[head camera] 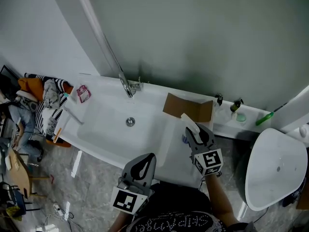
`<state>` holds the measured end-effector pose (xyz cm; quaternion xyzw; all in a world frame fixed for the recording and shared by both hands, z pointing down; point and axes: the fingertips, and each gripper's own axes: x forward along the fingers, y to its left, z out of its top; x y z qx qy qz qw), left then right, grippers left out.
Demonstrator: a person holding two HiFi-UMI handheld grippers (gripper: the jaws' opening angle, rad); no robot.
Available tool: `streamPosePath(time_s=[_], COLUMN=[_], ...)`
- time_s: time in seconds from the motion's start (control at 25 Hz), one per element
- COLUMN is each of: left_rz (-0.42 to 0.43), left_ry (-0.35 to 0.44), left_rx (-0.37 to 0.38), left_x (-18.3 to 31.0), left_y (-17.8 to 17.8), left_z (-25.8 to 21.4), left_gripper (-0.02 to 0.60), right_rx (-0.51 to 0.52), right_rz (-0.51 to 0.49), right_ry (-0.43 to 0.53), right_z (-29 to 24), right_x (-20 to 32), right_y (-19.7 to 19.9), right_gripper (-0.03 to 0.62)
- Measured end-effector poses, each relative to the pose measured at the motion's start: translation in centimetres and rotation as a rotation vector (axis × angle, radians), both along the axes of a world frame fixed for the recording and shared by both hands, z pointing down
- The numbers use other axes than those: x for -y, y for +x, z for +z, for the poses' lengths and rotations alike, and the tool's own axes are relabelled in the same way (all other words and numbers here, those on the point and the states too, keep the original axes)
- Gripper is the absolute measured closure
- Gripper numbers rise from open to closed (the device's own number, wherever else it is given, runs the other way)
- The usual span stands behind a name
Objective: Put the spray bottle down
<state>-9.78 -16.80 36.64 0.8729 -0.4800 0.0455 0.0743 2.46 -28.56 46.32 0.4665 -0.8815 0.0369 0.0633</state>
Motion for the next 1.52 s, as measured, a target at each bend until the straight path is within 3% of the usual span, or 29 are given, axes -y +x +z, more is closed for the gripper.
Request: streamPosePath(time_s=[0.64,0.84,1.04,1.52], left_rz=[0.02,0.007,0.001,0.018], left_ry=[-0.007,-0.022,-0.016,-0.005], left_rx=[-0.006,-0.009,-0.021,-0.032], left_x=[0.6,0.3,0.2,0.1], left_y=[-0.6,-1.1,-1.4,-1.4], left_z=[0.3,0.6,0.5,0.2], left_gripper=[0.581,0.581,0.581,0.581], right_rx=[-0.01,-0.088,-0.126,-0.037], right_rz=[0.029,-0.004,-0.028,-0.008], right_ry=[-0.023,-0.014,-0.007,0.167], right_z=[0.4,0.7,0.5,-7.7], right_x=[-1.2,-1.5,-1.6,-2.8], right_y=[0.6,0.1,-0.1,0.2], right_gripper=[0.454,0.454,0.398,0.396])
